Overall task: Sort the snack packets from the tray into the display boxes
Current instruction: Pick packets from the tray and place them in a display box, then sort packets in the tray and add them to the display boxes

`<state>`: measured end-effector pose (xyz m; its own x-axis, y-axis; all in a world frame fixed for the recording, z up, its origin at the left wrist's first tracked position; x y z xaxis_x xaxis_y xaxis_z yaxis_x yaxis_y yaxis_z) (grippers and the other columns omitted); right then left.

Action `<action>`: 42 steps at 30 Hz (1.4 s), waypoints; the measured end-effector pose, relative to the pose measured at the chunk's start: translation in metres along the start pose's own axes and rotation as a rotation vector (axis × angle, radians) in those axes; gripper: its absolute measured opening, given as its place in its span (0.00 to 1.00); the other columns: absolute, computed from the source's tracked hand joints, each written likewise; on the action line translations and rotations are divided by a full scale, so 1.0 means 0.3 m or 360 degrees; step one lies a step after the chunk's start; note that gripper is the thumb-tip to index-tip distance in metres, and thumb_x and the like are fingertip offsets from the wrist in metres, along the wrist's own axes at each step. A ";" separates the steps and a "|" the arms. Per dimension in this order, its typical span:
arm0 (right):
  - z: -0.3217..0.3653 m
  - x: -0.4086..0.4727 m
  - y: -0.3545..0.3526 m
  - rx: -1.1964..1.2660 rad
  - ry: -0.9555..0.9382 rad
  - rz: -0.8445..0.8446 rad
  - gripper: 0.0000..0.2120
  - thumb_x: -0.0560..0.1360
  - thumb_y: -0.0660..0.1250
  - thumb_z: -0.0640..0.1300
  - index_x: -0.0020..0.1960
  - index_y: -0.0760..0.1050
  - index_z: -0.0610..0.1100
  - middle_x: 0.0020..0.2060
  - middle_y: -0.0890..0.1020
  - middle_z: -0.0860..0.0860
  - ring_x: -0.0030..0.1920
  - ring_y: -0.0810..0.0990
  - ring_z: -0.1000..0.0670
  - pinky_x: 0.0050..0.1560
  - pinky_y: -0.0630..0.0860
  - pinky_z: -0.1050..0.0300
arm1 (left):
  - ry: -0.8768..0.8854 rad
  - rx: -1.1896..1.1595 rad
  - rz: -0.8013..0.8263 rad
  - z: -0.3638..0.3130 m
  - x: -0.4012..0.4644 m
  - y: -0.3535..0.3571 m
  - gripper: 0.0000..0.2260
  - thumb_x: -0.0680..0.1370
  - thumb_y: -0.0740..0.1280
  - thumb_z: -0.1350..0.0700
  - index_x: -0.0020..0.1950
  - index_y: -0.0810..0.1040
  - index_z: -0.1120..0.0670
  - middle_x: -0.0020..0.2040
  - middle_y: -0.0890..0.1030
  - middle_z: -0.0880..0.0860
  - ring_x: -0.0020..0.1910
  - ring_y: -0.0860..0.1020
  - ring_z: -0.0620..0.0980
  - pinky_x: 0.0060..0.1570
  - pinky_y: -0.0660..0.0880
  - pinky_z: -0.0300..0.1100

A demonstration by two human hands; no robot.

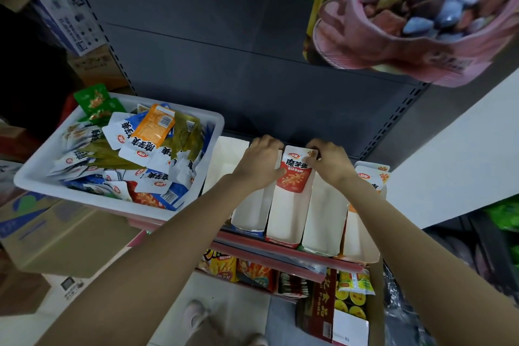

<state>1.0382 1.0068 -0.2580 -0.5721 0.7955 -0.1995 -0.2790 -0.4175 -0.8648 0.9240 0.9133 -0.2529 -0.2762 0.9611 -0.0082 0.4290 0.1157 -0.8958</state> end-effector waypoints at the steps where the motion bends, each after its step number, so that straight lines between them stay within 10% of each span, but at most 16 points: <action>1: 0.008 -0.009 -0.011 0.0007 -0.0029 -0.0068 0.14 0.76 0.66 0.46 0.60 0.73 0.45 0.58 0.77 0.45 0.56 0.76 0.44 0.56 0.75 0.48 | -0.0001 -0.0028 -0.0053 -0.002 -0.007 -0.021 0.22 0.76 0.68 0.52 0.68 0.68 0.55 0.67 0.68 0.54 0.66 0.66 0.52 0.64 0.66 0.43; 7: 0.186 -0.076 -0.062 -0.0069 -0.0285 -0.0419 0.14 0.75 0.64 0.40 0.61 0.74 0.43 0.59 0.74 0.44 0.60 0.71 0.43 0.57 0.72 0.50 | -0.0064 -0.0341 -0.0328 0.072 -0.119 -0.168 0.13 0.78 0.65 0.57 0.62 0.74 0.54 0.61 0.74 0.52 0.57 0.75 0.49 0.54 0.71 0.37; 16: 0.664 -0.068 0.165 0.0197 -0.0589 -0.0140 0.13 0.76 0.63 0.38 0.61 0.75 0.41 0.58 0.77 0.45 0.58 0.76 0.46 0.52 0.66 0.65 | -0.0353 -0.0319 -0.0609 0.506 -0.262 -0.388 0.09 0.77 0.64 0.61 0.56 0.77 0.57 0.56 0.77 0.55 0.55 0.76 0.54 0.54 0.75 0.50; 25: 0.918 0.055 0.557 -0.0028 -0.0219 0.0277 0.35 0.77 0.64 0.48 0.77 0.48 0.49 0.76 0.52 0.44 0.74 0.54 0.41 0.73 0.57 0.49 | -0.0037 0.0408 0.0240 0.896 -0.280 -0.384 0.34 0.75 0.69 0.57 0.76 0.55 0.57 0.77 0.53 0.54 0.76 0.53 0.52 0.71 0.54 0.41; 29: 0.907 0.079 0.609 -0.0148 -0.0148 0.0282 0.30 0.77 0.63 0.50 0.75 0.57 0.49 0.74 0.58 0.42 0.72 0.60 0.40 0.71 0.61 0.49 | 0.0079 0.0497 0.0432 0.944 -0.248 -0.339 0.39 0.75 0.70 0.54 0.78 0.49 0.55 0.78 0.47 0.53 0.76 0.51 0.52 0.73 0.54 0.44; 36: 0.886 0.080 0.610 -0.0224 -0.0132 0.0288 0.28 0.77 0.63 0.48 0.75 0.59 0.51 0.75 0.56 0.47 0.74 0.57 0.44 0.72 0.58 0.50 | 0.0261 0.0671 0.0255 0.942 -0.245 -0.377 0.20 0.80 0.62 0.52 0.72 0.67 0.48 0.75 0.62 0.50 0.71 0.62 0.51 0.66 0.62 0.47; 42: 0.958 0.020 0.476 0.0335 -0.0331 -0.0028 0.29 0.76 0.66 0.39 0.73 0.60 0.49 0.67 0.71 0.48 0.66 0.71 0.48 0.64 0.66 0.60 | 0.0301 0.0044 -0.0500 0.903 -0.274 -0.549 0.11 0.75 0.65 0.69 0.52 0.81 0.58 0.43 0.82 0.60 0.40 0.80 0.57 0.39 0.80 0.51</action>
<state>0.7732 0.8258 -0.2502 -0.7055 0.7055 -0.0675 -0.4320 -0.5036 -0.7482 0.6432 0.7472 -0.2249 -0.2259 0.9094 0.3492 0.3246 0.4083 -0.8532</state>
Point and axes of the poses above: each hand's wrist, its own x-axis towards the middle knuckle, its own y-axis out of the palm, z = x × y, the point moved 7 cm from there along x, towards the middle knuckle
